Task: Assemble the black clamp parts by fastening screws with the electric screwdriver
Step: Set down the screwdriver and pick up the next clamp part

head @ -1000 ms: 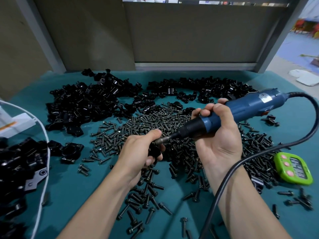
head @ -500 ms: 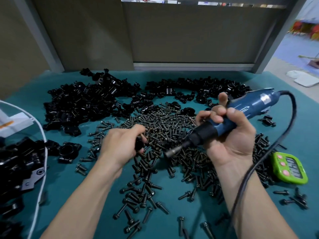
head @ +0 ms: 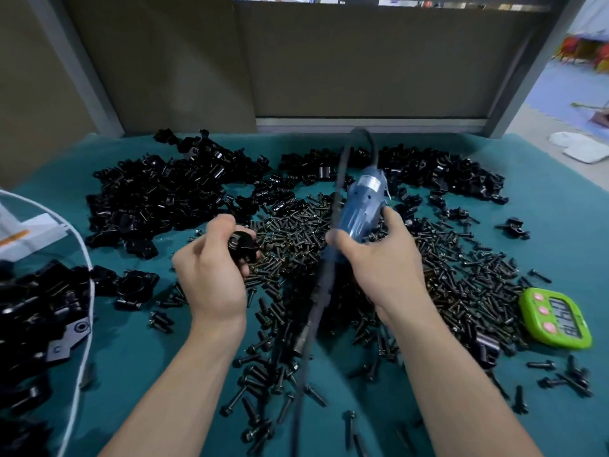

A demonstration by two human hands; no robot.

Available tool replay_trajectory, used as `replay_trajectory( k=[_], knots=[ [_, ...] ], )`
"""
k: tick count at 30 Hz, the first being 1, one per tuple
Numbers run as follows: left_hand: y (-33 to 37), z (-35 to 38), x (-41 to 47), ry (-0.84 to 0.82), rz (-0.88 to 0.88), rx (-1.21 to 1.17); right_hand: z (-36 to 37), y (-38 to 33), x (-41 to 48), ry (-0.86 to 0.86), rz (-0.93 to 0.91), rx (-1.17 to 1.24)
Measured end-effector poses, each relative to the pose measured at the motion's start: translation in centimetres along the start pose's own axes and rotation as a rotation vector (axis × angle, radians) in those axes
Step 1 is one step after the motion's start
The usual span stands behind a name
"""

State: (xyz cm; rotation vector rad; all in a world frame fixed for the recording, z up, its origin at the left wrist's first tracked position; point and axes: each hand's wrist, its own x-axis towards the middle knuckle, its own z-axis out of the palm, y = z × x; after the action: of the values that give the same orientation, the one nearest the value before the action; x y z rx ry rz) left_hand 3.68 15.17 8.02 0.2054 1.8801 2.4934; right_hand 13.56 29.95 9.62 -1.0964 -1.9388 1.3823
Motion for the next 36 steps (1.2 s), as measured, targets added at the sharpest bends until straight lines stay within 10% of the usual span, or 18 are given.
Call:
replay_trajectory(
  k=[9, 18, 36],
  knots=[
    [0.5, 0.1, -0.1, -0.019, -0.102, -0.017, -1.5, -0.5, -0.2, 0.401, -0.247, -0.320],
    [0.4, 1.3, -1.3, -0.170, -0.258, -0.002, 1.4, -1.6, -3.1, -0.469, -0.446, -0.014],
    [-0.6, -0.1, 0.1, -0.525, -0.106, 0.154, 1.9, -0.2, -2.3, -0.495, -0.253, 0.256]
  ],
)
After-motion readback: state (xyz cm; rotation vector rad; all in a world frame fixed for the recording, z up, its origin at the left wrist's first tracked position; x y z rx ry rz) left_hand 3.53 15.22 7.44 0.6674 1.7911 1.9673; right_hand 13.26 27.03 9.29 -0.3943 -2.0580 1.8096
